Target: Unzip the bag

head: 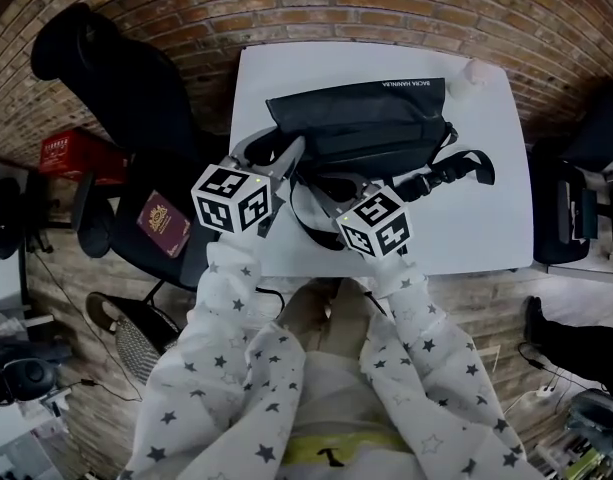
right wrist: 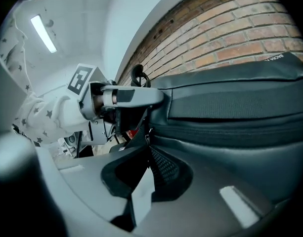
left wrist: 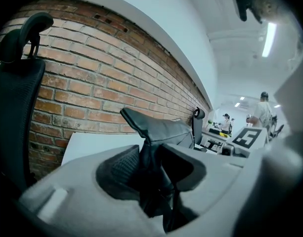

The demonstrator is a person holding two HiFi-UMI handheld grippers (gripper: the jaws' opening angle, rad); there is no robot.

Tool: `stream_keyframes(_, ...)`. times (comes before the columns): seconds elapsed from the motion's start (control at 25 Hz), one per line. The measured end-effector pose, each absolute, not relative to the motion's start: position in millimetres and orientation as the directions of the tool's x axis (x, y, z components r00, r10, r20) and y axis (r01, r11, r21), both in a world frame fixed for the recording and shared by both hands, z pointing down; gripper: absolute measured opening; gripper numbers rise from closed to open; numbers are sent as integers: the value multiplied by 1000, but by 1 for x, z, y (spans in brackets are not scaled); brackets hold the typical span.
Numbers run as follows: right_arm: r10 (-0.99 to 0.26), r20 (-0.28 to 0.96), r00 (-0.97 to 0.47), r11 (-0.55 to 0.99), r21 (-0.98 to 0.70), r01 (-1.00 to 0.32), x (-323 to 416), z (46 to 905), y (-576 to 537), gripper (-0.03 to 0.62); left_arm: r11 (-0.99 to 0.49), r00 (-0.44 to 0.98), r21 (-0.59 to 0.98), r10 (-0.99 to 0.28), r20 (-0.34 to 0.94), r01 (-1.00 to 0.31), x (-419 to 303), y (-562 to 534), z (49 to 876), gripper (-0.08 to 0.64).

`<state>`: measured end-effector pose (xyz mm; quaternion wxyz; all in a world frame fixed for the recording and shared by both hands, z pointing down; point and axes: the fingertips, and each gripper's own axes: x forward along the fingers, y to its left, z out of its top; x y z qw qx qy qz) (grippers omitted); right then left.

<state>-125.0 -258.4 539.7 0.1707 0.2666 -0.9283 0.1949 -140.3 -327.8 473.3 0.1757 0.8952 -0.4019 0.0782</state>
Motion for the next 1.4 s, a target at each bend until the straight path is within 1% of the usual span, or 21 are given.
stream_keyframes(0.2,-409,427,-807,794,-270,-545,-124,535,-257,18,-597,646,249,-713,272,-763,-142,-330,473,138)
stream_keyframes(0.44,-381,430,-818,789,-309,-530,-117,537,-259,17,-587,631,229,-726,274,-776,-141,-330,476,135)
stream_keyframes(0.88,-358,474,-805,812,-269,-519,-94,539,-266,15,-569,604,203,-749,272,-797,-137,-326,478,132)
stream_keyframes(1.4,-371,503,-781,819,-220,-531,-83,540,-273,15,-556,595,213,-756,272,-803,-140,-326,479,132)
